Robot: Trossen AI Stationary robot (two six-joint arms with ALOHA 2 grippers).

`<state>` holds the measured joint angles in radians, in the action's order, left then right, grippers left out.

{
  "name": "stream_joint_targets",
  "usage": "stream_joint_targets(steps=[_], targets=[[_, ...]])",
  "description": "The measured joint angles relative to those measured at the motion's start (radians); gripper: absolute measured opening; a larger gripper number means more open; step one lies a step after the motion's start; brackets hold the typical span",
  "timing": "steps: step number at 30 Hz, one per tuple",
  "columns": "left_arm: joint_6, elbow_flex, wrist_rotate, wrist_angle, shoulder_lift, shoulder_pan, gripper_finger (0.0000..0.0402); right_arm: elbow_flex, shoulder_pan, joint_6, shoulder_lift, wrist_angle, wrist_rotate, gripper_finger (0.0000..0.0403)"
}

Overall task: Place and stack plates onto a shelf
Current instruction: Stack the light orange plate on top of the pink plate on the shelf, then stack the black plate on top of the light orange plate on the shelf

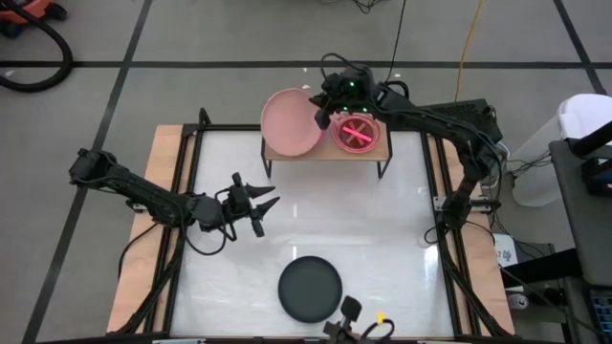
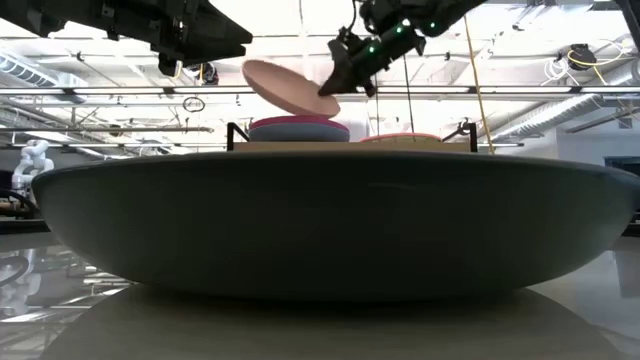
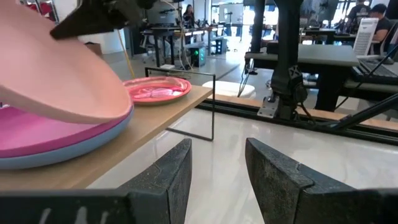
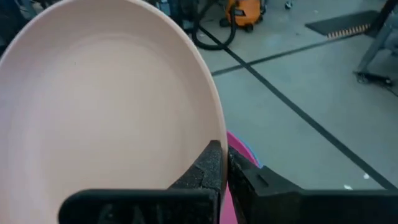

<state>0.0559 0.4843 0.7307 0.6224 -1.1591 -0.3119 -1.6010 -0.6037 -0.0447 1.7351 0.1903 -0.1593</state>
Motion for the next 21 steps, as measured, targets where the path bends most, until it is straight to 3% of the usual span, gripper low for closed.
stream_joint_targets(steps=[9,13,21], targets=[[0.001,0.0,0.0,-0.007,0.0,0.0,0.0154,-0.001,-0.031,-0.011,0.047,0.001,0.01,0.0031],[0.001,0.0,0.0,-0.007,0.0,0.0,0.0154,-0.001,-0.032,-0.051,0.044,-0.001,0.075,0.0053],[0.007,0.0,0.0,-0.02,0.0,0.0,0.0154,-0.001,-0.027,-0.101,-0.04,-0.022,0.078,0.0101]])
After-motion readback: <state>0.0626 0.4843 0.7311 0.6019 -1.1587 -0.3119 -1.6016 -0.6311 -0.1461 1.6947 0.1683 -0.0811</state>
